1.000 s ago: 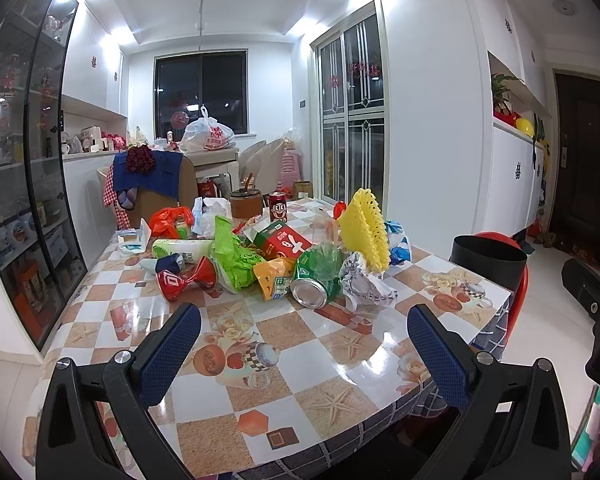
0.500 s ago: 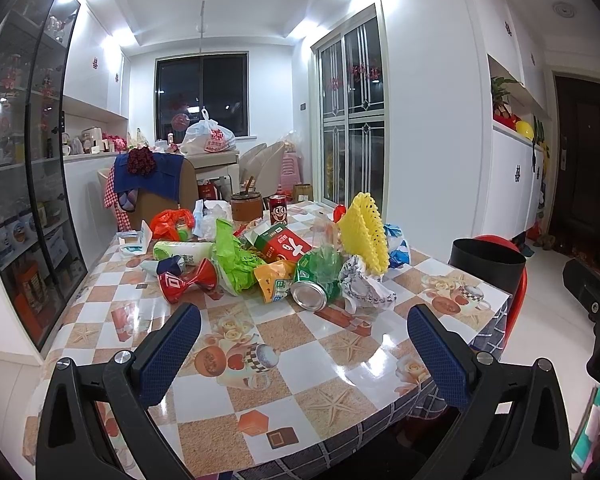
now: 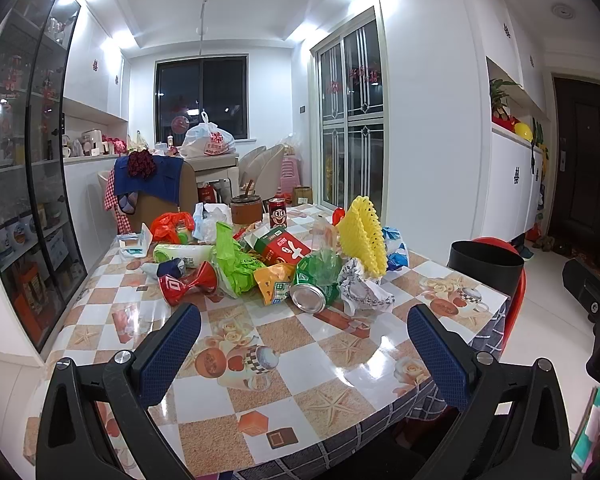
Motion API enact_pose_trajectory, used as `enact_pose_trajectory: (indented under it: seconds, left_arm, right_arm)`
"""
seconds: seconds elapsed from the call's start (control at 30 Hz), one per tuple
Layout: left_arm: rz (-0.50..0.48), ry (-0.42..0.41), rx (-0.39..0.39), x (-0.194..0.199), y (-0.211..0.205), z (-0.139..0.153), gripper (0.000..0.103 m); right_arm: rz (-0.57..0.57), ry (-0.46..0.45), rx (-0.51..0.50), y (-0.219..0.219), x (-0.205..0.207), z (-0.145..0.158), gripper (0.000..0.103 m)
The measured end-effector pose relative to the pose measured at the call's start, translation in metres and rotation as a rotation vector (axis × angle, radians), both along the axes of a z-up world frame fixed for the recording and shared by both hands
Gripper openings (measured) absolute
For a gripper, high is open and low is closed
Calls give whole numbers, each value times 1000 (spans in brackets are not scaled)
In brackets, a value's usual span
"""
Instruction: Collect trash
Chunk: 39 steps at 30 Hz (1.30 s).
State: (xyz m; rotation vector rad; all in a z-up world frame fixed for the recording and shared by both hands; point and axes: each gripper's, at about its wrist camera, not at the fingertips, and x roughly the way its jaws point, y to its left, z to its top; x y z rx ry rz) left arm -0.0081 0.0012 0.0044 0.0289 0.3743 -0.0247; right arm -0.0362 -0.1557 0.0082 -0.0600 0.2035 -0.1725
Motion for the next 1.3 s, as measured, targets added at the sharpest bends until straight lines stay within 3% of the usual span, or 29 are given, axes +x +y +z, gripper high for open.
enact_pose_trajectory:
  seconds: [0.43,0.6,0.73,0.83,1.0,1.07,1.13,1.3]
  left_arm:
    - [-1,-2,3,-1,0,-1,103]
    - [-3,-7,50,-1,-6,4,103]
    - [-27,75,20,14,1,-2,103]
    - [-77,228,-27,41,7,-17,103]
    - [7,348,-38,82,23,-35,103]
    - [37,406,-56,113,39,-35,103]
    - [72,413,-91,136,60,-31,103]
    - [154,365,-153,202,106,-7,103]
  right_arm:
    - [0,0,0,0,0,0,103]
    - [27,28,23,-3,6,2,103]
    - [49,86,85,-12,25,7,103]
    - [92,142,153,-18,51,7,103]
    - [199,203,195,-7,98,-6,103]
    - [255,301,191,2,125,-12,103]
    - [270,384,139,14,157,-12,103]
    - [338,405,105,34,215,0,103]
